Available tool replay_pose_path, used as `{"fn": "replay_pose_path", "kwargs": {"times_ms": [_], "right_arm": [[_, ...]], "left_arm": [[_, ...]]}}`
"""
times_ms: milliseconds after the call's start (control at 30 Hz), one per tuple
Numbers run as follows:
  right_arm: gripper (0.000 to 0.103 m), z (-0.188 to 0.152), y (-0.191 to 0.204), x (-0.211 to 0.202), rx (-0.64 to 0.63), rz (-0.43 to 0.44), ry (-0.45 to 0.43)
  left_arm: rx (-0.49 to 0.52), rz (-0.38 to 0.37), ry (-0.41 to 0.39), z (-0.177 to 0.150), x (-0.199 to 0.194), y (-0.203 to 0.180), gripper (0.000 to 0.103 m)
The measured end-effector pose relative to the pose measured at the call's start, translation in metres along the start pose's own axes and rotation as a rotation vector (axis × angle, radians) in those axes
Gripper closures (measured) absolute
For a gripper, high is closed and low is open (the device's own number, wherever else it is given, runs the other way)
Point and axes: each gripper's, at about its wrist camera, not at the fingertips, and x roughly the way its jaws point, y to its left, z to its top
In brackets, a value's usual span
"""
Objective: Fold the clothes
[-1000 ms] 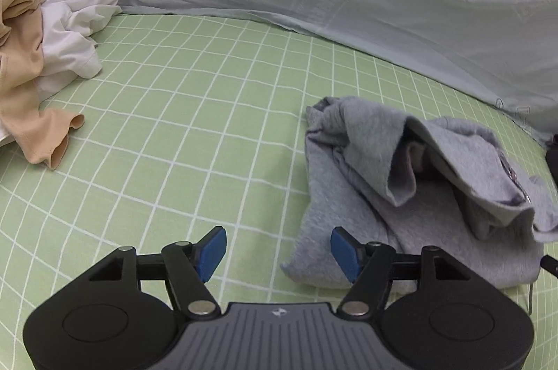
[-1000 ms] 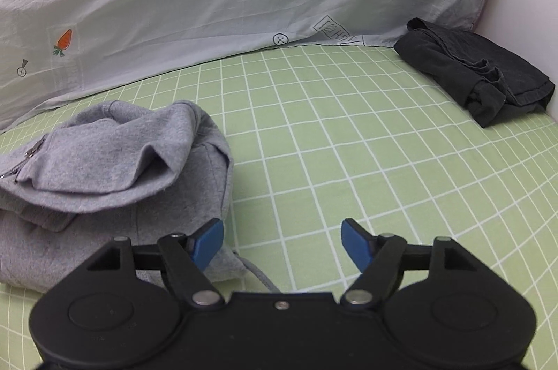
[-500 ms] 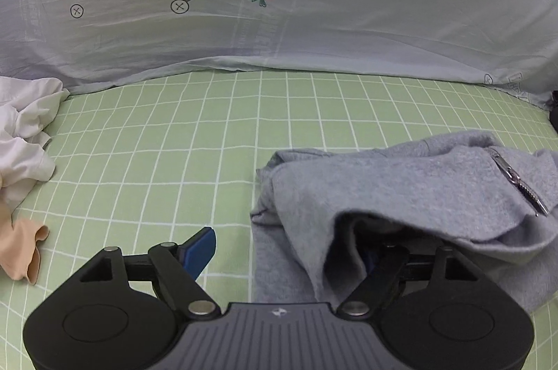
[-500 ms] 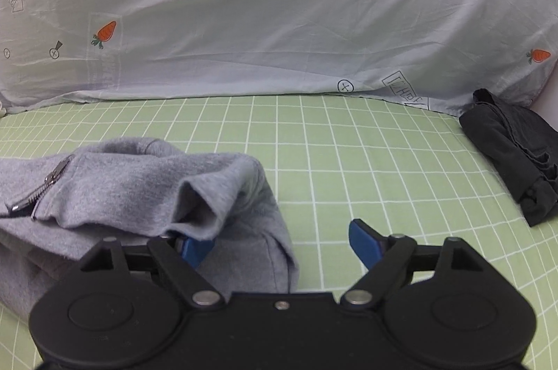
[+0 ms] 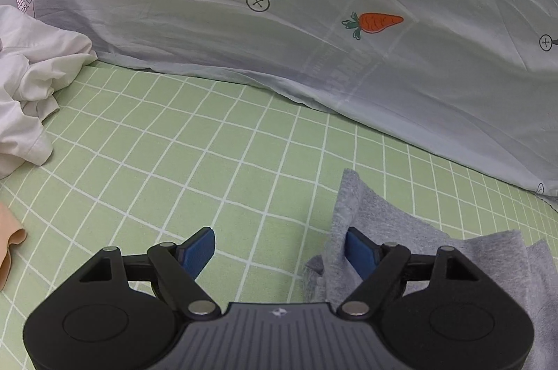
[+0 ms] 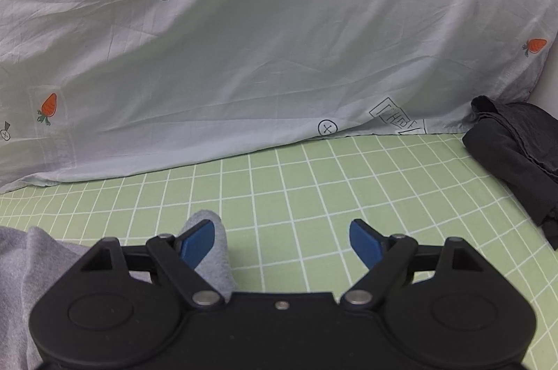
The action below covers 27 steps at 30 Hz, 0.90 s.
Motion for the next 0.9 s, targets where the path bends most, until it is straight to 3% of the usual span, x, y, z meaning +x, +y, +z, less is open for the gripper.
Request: {"fn": "replay_pose_path", "kwargs": {"times_ms": [167, 233, 367, 500, 533, 700, 867, 900], "right_arm": [[0.026, -0.021, -0.002, -0.012, 0.048, 0.107, 0.042], [0.040, -0.025, 0.003, -0.010, 0.024, 0.148, 0.061], [0.043, -0.027, 0.016, -0.002, 0.001, 0.200, 0.070], [0.084, -0.023, 0.018, -0.004, -0.016, 0.197, 0.040], [0.086, -0.022, 0.016, -0.006, -0.008, 0.188, 0.024], [0.089, -0.011, -0.006, -0.022, 0.076, 0.131, -0.054], [0.087, -0.022, -0.017, 0.008, 0.132, 0.096, 0.100], [0.080, -0.024, -0.016, 0.009, 0.152, 0.086, 0.104]], "left_arm": [[-0.003, -0.053, 0.008, -0.018, -0.013, 0.001, 0.022], [-0.010, -0.065, 0.023, -0.024, -0.014, 0.002, 0.022], [-0.016, -0.070, 0.035, -0.029, -0.014, 0.002, 0.022], [-0.017, -0.054, 0.040, -0.032, -0.011, 0.002, 0.022], [-0.016, -0.049, 0.041, -0.033, -0.010, 0.003, 0.022], [-0.030, -0.068, 0.040, -0.033, -0.013, 0.008, 0.022], [-0.050, -0.101, 0.038, -0.031, -0.019, 0.014, 0.022], [-0.054, -0.107, 0.038, -0.031, -0.020, 0.015, 0.022]]}}
